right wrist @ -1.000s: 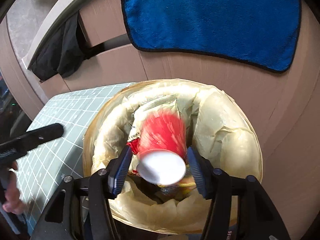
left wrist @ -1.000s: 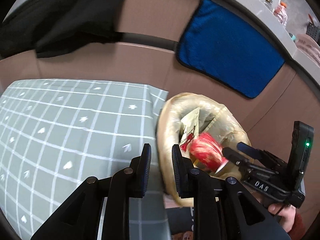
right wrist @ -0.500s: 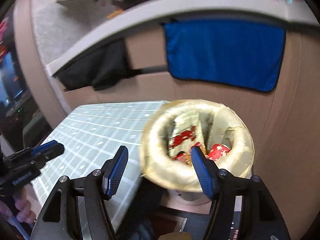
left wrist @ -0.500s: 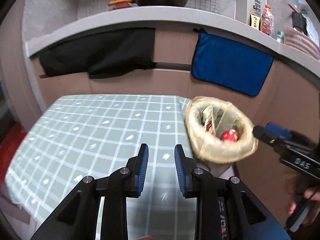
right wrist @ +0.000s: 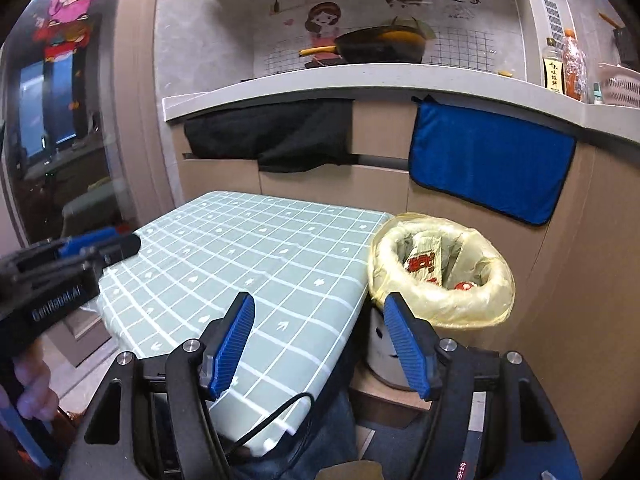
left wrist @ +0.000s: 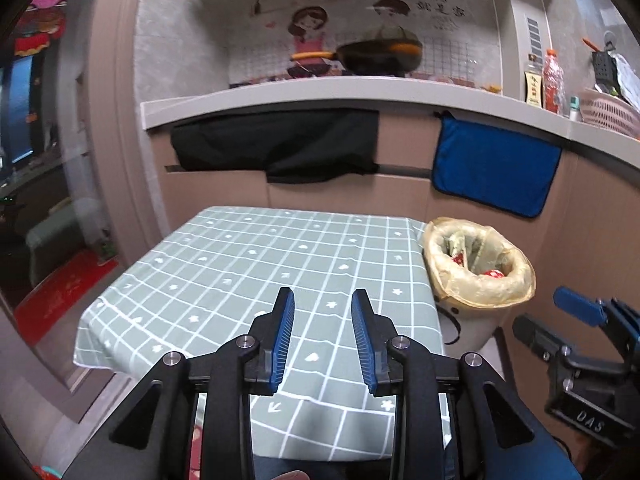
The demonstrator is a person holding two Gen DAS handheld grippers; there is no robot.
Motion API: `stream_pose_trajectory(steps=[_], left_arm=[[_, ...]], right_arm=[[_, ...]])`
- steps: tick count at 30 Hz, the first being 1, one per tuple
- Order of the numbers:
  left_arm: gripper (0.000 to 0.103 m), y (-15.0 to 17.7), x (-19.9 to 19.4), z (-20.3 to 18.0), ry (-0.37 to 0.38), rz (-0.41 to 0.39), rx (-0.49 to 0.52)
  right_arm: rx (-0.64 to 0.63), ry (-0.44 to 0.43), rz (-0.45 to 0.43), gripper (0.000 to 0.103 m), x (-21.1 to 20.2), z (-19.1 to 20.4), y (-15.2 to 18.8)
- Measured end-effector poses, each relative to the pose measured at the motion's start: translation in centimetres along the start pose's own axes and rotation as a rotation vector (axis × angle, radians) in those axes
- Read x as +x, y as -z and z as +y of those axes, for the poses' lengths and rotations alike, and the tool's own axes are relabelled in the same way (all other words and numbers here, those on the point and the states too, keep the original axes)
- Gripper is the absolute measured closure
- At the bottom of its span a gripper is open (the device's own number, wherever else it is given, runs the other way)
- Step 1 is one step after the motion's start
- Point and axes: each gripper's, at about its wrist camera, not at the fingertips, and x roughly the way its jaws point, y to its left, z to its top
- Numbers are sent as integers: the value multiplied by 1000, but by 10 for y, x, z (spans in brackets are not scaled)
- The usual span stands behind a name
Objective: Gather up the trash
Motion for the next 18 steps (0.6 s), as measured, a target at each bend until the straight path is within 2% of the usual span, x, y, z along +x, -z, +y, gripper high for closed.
stream_pose_trajectory(steps=[5,18], left_arm=[[72,1,-13,12,-15,-29,-36],[72,6,-20,16,-14,-27,-46]], right_arm=[[2,-11,-23,38,-11,10,-1],[-2,-8,-43,38,-17,14,-5]])
